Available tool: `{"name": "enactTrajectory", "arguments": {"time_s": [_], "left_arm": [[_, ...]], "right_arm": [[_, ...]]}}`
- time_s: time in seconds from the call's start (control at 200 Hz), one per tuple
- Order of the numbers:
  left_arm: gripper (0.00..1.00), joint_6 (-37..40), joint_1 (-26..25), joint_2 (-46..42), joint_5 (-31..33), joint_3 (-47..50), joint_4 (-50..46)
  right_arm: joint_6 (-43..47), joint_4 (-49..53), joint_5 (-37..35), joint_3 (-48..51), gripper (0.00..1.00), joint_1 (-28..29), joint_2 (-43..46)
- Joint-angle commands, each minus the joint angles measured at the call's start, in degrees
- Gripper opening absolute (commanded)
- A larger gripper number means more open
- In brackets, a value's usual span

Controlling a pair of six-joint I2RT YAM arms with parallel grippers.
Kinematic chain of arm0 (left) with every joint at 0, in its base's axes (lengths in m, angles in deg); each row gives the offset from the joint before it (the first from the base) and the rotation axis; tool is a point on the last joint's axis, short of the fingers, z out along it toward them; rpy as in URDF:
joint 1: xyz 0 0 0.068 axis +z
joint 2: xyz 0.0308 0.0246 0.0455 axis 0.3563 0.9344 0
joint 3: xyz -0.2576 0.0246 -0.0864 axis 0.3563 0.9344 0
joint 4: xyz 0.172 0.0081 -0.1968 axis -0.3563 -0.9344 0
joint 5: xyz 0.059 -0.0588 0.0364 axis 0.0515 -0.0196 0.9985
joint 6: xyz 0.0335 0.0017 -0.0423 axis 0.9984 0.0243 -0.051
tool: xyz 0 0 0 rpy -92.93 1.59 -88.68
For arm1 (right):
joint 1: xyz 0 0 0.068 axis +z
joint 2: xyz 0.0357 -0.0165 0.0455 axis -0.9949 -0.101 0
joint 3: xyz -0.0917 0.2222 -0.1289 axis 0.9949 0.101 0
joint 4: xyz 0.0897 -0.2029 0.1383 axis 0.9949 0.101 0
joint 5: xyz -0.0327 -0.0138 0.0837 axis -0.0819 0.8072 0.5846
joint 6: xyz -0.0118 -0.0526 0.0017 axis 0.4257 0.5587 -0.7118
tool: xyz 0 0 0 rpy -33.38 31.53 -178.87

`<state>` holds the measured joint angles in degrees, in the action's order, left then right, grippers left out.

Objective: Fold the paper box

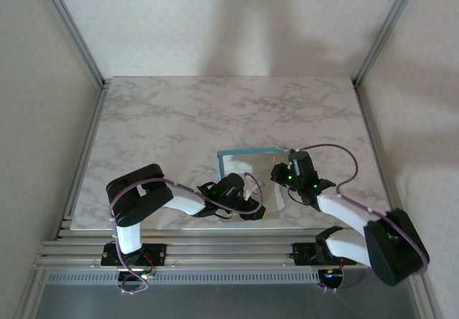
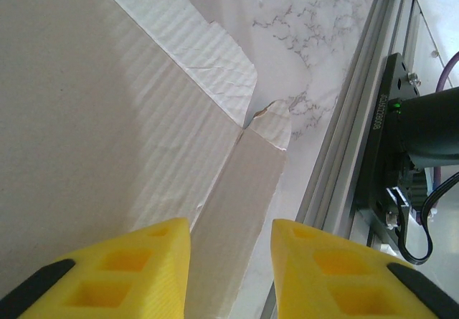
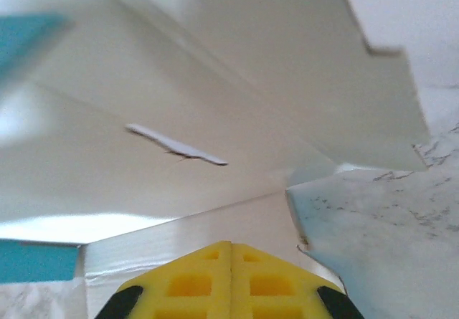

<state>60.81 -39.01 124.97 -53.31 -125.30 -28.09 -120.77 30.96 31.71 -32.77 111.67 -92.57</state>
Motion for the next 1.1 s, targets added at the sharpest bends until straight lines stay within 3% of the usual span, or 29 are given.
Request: {"name": "enactTrajectory", "arguments": {"time_s": [0.0,0.23,0.39,0.491,0.786,1.096], "left_arm": [[0.35,-1.20,-0.20,1.34,1.52,0.54,1.43],[0.35,-1.23,-0.15,1.38,1.62,0.67,1.59],[0.35,-1.12,-0.16,1.62,1.82,0.56,1.72],[0.35,-1.39,-0.16,1.55,2.12,0.69,2.07],[0.35,-1.37,-0.20,1.25,2.56,1.16,2.25],[0.35,-1.47,-0.18,1.63,2.24,1.07,2.61]], "right_arm": [[5.07,11.97,1.16,-3.49,0.05,-1.97,5.68],[10.39,25.20,8.34,-11.01,0.31,-6.25,15.92],[9.47,25.74,12.57,-18.69,0.52,-6.90,10.81],[7.96,25.33,12.88,-22.79,0.59,-6.88,6.07],[6.84,27.95,7.92,-28.91,0.61,-6.73,-3.50],[4.15,25.58,8.07,-28.13,0.60,-6.24,-6.40]]}}
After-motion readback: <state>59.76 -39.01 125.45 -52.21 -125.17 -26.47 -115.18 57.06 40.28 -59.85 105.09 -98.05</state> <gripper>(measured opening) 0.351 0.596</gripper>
